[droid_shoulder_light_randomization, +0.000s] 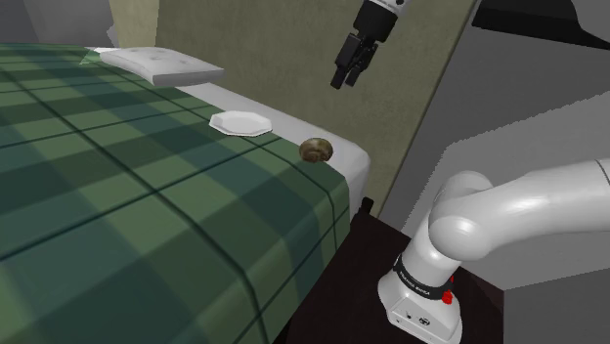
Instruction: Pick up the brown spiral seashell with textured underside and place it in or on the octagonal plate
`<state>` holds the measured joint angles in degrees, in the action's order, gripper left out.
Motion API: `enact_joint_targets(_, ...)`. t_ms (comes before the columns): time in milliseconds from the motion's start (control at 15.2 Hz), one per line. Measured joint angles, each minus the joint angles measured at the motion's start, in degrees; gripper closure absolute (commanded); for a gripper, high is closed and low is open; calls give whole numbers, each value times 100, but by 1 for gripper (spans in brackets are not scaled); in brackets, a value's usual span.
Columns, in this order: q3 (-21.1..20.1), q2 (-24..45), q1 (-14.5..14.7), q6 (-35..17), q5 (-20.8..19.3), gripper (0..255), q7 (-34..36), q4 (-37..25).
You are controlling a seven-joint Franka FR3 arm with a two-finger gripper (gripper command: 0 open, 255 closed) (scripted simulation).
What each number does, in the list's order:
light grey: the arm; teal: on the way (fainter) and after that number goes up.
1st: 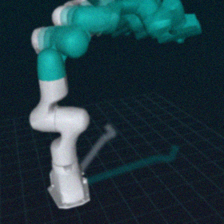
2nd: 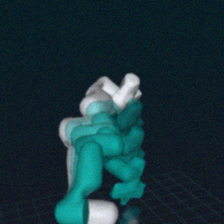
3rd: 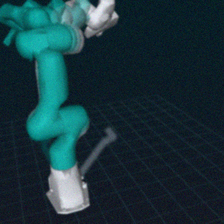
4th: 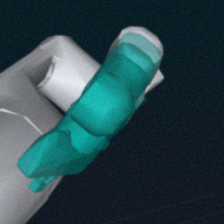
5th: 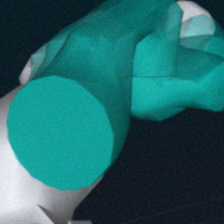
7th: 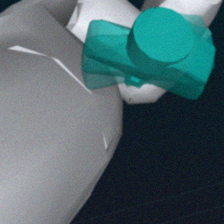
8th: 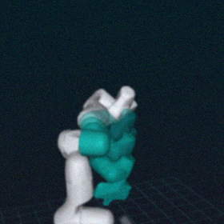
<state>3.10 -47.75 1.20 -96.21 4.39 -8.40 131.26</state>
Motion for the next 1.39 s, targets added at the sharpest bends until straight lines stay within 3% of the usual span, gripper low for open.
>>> enact_joint_targets(726,-49,1143,248,-806,28,0,-388,640)
enact_joint_targets(1386,-86,1375,294,-1453,68,0,-441,1151)
